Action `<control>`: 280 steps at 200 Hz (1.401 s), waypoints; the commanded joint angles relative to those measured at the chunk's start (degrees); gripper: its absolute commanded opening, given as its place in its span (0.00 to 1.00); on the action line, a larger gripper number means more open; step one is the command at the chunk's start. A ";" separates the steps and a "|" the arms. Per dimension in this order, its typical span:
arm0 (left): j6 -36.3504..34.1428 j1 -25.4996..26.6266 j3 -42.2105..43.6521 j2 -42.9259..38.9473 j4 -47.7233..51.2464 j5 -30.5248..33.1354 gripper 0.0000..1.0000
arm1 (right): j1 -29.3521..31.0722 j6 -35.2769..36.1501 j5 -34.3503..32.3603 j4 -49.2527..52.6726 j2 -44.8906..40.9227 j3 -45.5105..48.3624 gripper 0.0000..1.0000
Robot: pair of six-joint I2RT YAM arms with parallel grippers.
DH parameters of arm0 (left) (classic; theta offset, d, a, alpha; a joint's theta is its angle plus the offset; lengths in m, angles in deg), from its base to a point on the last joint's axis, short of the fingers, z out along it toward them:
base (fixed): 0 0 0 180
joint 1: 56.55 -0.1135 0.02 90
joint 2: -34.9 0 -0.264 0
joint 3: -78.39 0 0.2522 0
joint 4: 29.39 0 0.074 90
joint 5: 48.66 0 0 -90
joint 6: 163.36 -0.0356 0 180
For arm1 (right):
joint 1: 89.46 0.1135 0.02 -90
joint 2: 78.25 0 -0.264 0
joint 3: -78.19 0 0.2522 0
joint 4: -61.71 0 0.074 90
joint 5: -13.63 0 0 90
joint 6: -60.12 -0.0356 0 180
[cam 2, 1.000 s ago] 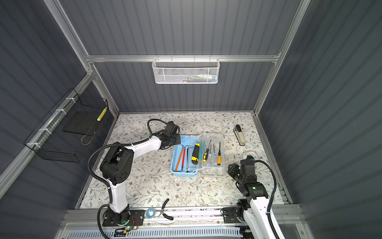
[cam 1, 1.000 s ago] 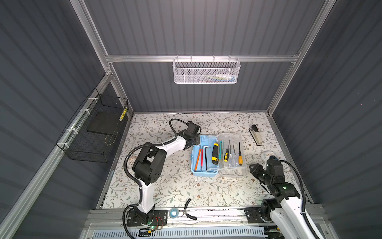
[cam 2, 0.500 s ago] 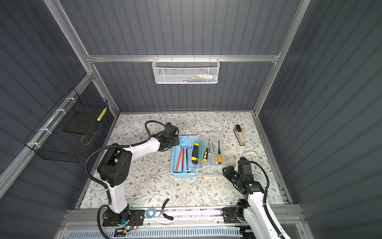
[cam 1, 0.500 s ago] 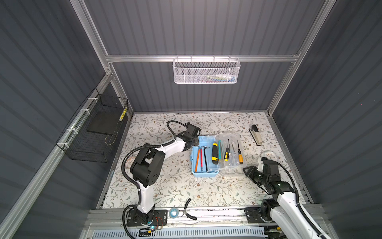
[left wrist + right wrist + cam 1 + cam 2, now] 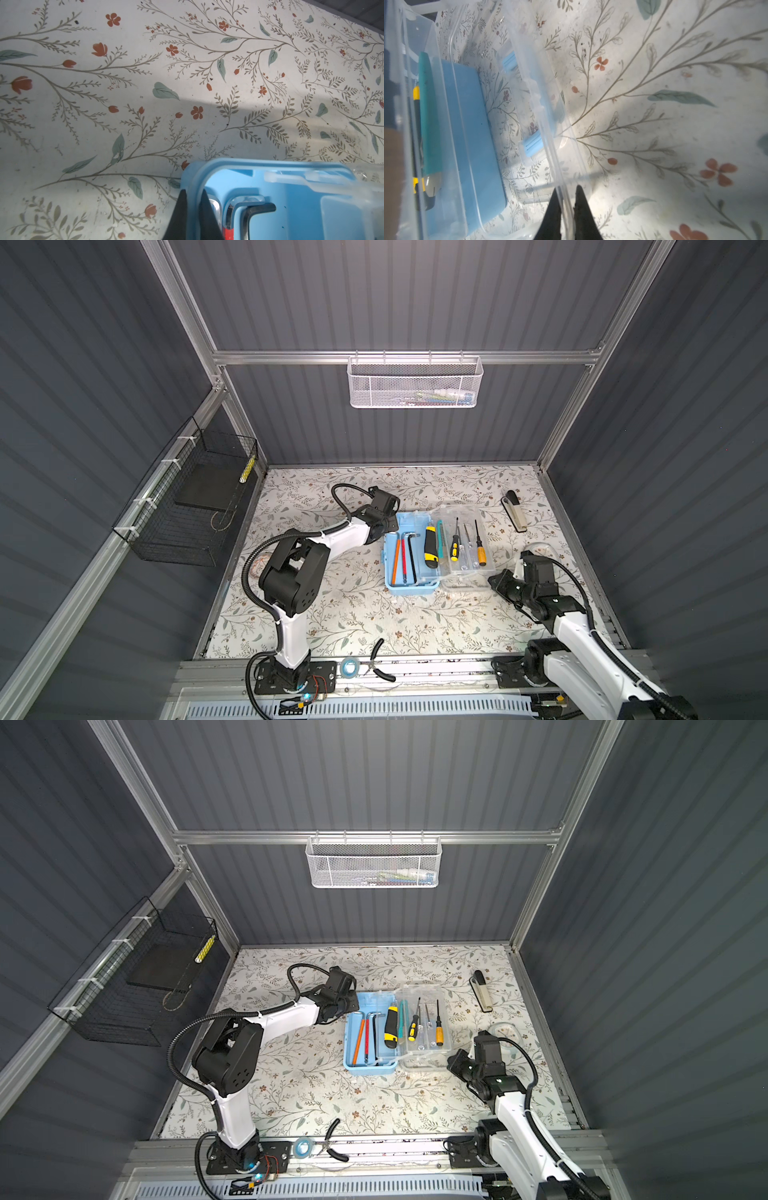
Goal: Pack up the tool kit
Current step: 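Grasp the clear lid edge with the right gripper and lift it, then swing the clear lid over the box and press it down with the right gripper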
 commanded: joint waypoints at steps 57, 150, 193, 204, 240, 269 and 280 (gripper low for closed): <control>4.11 1.60 1.70 -1.61 -1.99 -4.09 0.00 | 11.40 3.83 -22.41 12.37 -7.44 -15.59 0.00; 4.12 3.87 0.55 -1.57 -2.65 -4.73 0.00 | 47.97 6.90 -57.87 15.68 13.91 -35.12 0.00; 3.63 3.82 0.46 -1.88 -2.54 -4.12 0.00 | 56.94 6.58 -62.15 16.60 23.29 -42.03 0.00; 4.17 3.82 -0.02 -1.53 -2.06 -3.81 0.00 | 58.37 7.21 -60.98 15.60 24.53 -43.09 0.00; 5.75 3.80 -1.21 -0.68 -1.08 -2.85 0.00 | 62.24 10.47 -53.86 10.64 25.42 -45.28 0.03; 6.27 3.72 -2.64 -0.13 0.55 -0.52 0.00 | 62.87 10.42 -46.74 9.10 24.58 -46.51 0.40; 5.95 3.53 -3.29 0.12 1.15 -0.01 0.00 | 62.91 10.22 -44.80 9.47 24.50 -47.46 0.45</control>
